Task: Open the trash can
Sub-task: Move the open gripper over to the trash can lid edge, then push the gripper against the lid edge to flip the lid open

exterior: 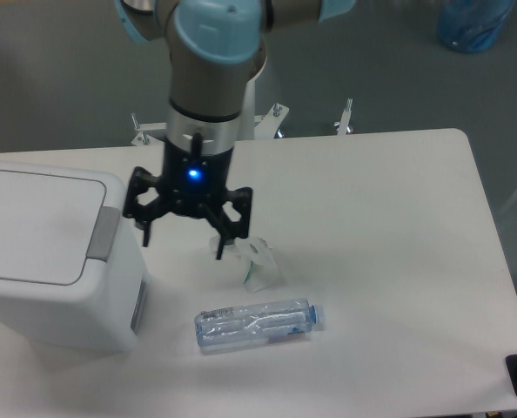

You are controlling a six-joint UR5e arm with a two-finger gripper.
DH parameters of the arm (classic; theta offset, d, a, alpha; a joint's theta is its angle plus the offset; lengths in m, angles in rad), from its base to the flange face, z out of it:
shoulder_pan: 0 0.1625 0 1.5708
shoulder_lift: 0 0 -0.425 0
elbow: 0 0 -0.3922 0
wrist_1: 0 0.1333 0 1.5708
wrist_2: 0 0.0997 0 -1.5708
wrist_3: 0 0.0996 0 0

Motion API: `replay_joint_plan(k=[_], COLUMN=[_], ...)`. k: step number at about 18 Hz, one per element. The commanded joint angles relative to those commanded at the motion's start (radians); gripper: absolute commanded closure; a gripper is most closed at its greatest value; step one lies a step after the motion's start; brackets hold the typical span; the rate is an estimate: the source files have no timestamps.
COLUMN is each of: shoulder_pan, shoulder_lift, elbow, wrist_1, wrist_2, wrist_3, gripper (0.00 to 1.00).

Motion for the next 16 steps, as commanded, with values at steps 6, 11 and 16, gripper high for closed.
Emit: replay_joint_plan(k=[6,11,16], shoulder_pan=[-0.043,-0.049,-0.049], shoulder_lift=[0.003,0.008,0.006], elbow=[-0.015,-0.015,-0.028], wrist_1=[-0.011,-0.008,-0.006], wrist_2=[0.009,0.018,0.055], wrist_3=[-0.002,0.009,0.009], gripper=[0.00,0.00,0.00])
